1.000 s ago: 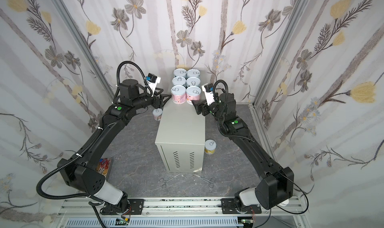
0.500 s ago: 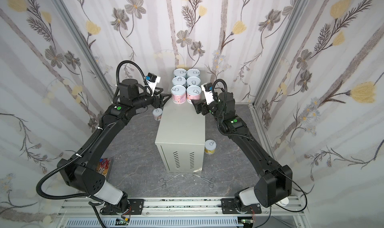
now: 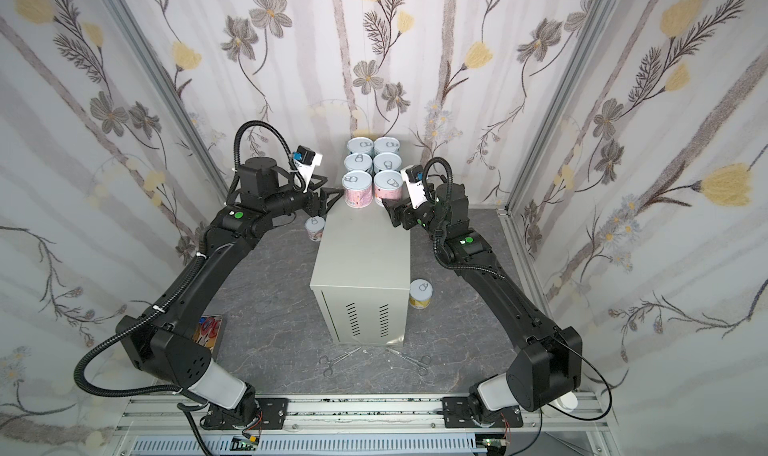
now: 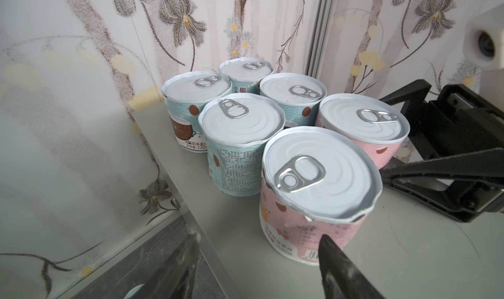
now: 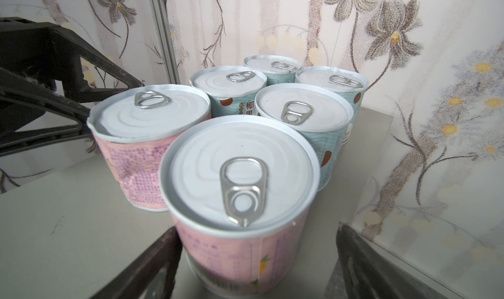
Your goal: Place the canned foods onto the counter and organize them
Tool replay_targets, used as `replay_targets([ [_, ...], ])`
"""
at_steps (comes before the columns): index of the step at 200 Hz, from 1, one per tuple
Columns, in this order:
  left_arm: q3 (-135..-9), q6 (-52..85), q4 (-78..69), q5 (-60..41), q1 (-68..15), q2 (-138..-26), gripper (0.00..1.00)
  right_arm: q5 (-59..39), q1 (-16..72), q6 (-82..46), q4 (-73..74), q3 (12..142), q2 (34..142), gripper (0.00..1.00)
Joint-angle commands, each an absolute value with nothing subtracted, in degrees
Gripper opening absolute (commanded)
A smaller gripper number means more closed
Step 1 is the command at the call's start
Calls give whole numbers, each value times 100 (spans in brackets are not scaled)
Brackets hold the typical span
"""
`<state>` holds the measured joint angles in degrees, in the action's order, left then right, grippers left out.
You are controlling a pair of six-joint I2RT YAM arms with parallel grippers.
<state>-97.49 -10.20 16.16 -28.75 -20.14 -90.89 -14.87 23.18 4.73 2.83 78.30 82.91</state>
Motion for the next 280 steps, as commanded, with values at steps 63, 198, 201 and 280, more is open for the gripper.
replay_targets([
  [63,-9743,-1212,1661,-3085,-2011,-9022,70,-1670,2324,646,464,7841,8314,88],
  [198,-9545,-1270,1623,-3059,-1979,-8833,73,-1663,2400,703,476,7888,8342,87],
  [201,-9545,-1274,1617,-3059,-1978,-8837,73,-1654,2404,702,480,7889,8341,87],
  [280,-9510,-1266,1608,-3076,-1970,-8833,73,-1758,2443,760,585,7946,8391,84],
])
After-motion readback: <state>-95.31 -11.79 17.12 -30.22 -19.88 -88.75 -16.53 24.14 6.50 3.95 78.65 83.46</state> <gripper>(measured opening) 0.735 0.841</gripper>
